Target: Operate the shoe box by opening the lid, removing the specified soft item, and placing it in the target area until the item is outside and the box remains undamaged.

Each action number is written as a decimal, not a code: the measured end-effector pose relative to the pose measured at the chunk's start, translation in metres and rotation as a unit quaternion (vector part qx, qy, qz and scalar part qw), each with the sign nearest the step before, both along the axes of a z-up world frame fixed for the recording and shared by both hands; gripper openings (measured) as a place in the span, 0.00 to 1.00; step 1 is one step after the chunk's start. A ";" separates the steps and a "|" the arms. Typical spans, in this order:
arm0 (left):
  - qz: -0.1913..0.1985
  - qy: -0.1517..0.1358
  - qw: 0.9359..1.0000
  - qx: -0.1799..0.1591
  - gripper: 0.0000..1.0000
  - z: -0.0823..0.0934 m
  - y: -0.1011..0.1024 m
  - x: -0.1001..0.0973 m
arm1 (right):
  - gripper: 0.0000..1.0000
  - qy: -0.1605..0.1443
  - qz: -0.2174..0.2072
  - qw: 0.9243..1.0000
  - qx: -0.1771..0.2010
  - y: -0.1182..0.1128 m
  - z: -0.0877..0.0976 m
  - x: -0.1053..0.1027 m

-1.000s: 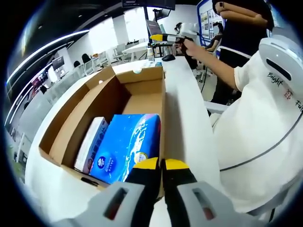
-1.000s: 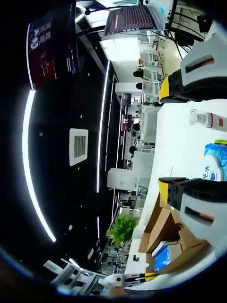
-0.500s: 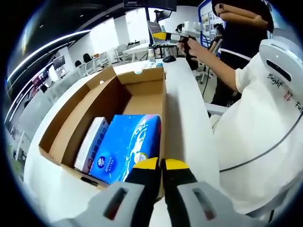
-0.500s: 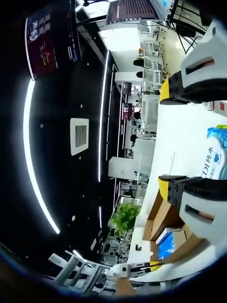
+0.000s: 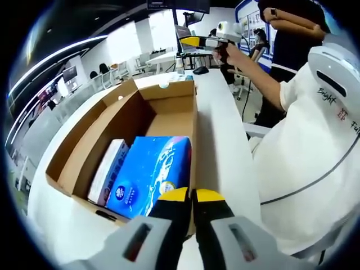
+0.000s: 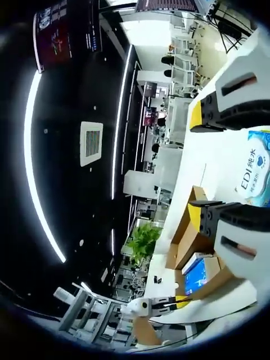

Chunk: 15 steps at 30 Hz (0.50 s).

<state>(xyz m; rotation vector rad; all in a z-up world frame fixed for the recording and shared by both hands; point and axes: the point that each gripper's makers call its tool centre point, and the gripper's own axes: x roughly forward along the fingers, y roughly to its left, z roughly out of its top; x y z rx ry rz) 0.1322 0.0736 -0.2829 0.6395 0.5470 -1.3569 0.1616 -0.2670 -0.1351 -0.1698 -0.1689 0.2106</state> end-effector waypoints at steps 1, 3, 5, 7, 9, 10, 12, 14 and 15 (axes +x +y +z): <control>0.001 0.001 1.000 0.000 0.02 0.000 0.000 0.000 | 0.49 0.002 0.000 1.000 -0.001 0.002 0.000 0.000; 0.004 0.002 1.000 -0.001 0.02 0.000 0.000 0.000 | 0.49 0.007 0.003 1.000 -0.006 0.006 0.000 0.000; 0.006 0.004 1.000 -0.002 0.02 0.000 0.000 0.000 | 0.48 0.018 0.006 1.000 -0.010 0.009 -0.003 0.001; 0.002 0.002 1.000 -0.003 0.02 0.000 -0.001 0.000 | 0.47 0.018 0.010 1.000 -0.015 0.011 -0.004 0.001; 0.000 0.001 1.000 -0.004 0.02 0.000 -0.001 0.000 | 0.40 0.021 0.016 1.000 -0.015 0.014 -0.005 0.001; -0.002 0.000 1.000 -0.005 0.02 0.000 -0.001 0.000 | 0.38 0.024 0.030 0.999 -0.015 0.019 -0.006 0.000; -0.003 -0.001 1.000 -0.005 0.02 0.000 -0.001 0.000 | 0.39 0.032 0.049 0.998 0.005 0.025 -0.008 0.000; -0.003 -0.002 1.000 -0.005 0.02 0.000 -0.001 -0.001 | 0.44 0.030 0.062 0.998 0.011 0.030 -0.007 0.000; -0.002 -0.001 1.000 -0.005 0.02 0.000 -0.001 0.000 | 0.45 0.026 0.073 0.997 0.014 0.035 -0.005 0.000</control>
